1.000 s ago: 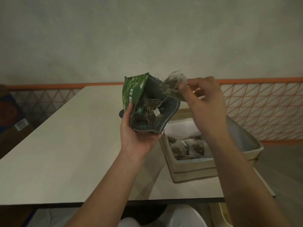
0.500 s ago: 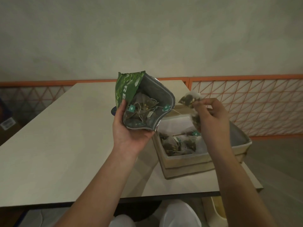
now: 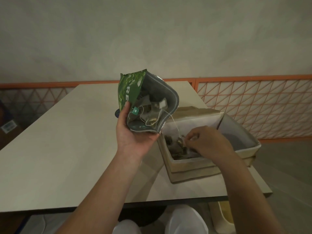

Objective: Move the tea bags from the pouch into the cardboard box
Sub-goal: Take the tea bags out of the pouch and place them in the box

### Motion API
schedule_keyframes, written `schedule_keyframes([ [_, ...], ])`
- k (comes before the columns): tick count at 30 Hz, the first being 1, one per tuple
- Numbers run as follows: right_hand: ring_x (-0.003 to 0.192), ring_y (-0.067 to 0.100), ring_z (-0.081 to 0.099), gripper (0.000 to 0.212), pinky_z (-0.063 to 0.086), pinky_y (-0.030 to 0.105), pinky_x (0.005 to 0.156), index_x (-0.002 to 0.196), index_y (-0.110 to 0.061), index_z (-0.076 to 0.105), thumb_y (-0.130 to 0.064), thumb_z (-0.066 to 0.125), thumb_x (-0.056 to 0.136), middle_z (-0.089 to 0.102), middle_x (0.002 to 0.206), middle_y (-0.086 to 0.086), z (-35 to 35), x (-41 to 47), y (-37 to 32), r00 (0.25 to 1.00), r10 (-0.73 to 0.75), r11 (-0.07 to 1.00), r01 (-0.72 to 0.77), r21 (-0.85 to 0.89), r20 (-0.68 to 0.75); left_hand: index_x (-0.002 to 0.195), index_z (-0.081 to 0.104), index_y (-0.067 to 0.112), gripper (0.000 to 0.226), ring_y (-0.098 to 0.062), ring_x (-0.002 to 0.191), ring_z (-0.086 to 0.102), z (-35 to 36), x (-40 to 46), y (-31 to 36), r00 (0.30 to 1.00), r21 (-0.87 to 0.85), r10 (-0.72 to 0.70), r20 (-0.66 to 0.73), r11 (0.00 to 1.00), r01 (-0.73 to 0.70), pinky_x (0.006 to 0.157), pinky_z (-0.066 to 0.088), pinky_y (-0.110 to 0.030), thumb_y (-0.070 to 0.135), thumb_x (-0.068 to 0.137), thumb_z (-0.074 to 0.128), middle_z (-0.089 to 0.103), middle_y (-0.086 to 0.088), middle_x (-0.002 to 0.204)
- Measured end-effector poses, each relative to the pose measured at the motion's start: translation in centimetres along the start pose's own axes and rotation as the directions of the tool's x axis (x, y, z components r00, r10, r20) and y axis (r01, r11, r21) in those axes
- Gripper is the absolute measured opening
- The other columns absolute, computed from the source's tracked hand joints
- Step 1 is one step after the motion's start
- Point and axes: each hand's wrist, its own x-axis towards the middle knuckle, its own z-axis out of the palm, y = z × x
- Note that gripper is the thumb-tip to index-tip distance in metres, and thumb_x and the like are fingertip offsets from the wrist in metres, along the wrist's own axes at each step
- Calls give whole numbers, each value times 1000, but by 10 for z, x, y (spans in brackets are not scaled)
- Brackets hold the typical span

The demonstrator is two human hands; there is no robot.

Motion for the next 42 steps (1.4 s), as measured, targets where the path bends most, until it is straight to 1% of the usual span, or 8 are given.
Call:
schedule_keyframes([
  [7, 108, 19, 50, 27, 47, 38, 92, 116, -37, 65, -34, 62, 90, 56, 111, -7, 9, 2, -7, 978, -114, 990, 127, 63, -175, 126, 70, 15, 50, -38, 126, 61, -1, 1, 2, 1000, 1, -1, 9, 1000, 1, 94, 56, -45, 51, 94, 59, 67, -18, 133],
  [10, 92, 2, 56, 24, 47, 16, 81, 109, -28, 70, -17, 55, 94, 64, 106, -13, 9, -1, -21, 954, -120, 896, 223, 384, -274, 131, 68, 15, 53, -37, 129, 59, -1, 2, 2, 1000, 10, -9, 14, 1000, 9, 96, 54, -46, 52, 94, 59, 66, -17, 135],
  [13, 82, 2, 63, 9, 48, 19, 76, 97, -27, 70, -27, 64, 91, 73, 92, -9, 9, -5, -34, 978, -119, 756, 201, 623, -172, 130, 67, 14, 54, -37, 129, 60, -1, 2, 2, 1000, 31, -12, 11, 999, 12, 91, 56, -44, 53, 95, 56, 66, -17, 135],
  [16, 60, -2, 61, 10, 42, 15, 59, 88, -26, 68, -36, 67, 88, 72, 68, -6, 10, -5, -39, 971, -133, 771, 228, 595, -200, 131, 66, 14, 55, -36, 126, 61, -1, 1, 2, 1000, 49, -12, 11, 999, 11, 84, 59, -41, 54, 95, 55, 65, -18, 136],
  [20, 51, 0, 47, 6, 37, 9, 51, 87, -27, 70, -32, 68, 88, 56, 53, -16, -4, -5, -43, 884, -122, 692, 402, 599, -452, 132, 66, 15, 55, -35, 126, 61, -1, 1, 3, 1000, 53, -12, 10, 999, 12, 82, 60, -39, 53, 93, 57, 66, -18, 135],
  [30, 60, 18, 46, 11, 42, 23, 56, 90, -19, 67, -30, 66, 92, 53, 68, 17, -22, -9, -44, 766, -29, 574, 539, 617, -642, 131, 68, 18, 52, -36, 130, 59, -3, 2, 3, 1000, 34, -2, 3, 999, 2, 99, 53, -43, 52, 93, 59, 65, -15, 137],
  [34, 65, 20, 60, 11, 50, 23, 59, 88, -19, 70, -30, 69, 89, 69, 75, 6, -16, -5, -33, 848, -74, 692, 422, 586, -524, 135, 65, 19, 54, -36, 131, 58, -3, 2, 2, 999, 25, -14, 30, 1000, 13, 94, 56, -43, 52, 94, 58, 64, -15, 138],
  [42, 71, 11, 59, 10, 47, 27, 61, 80, -25, 64, -27, 65, 90, 63, 77, -9, 3, 1, -19, 949, -17, 854, 177, 489, -314, 132, 67, 17, 53, -38, 126, 61, -2, 2, 3, 1000, 14, -8, 10, 1000, 8, 94, 55, -45, 52, 94, 58, 66, -18, 135],
])
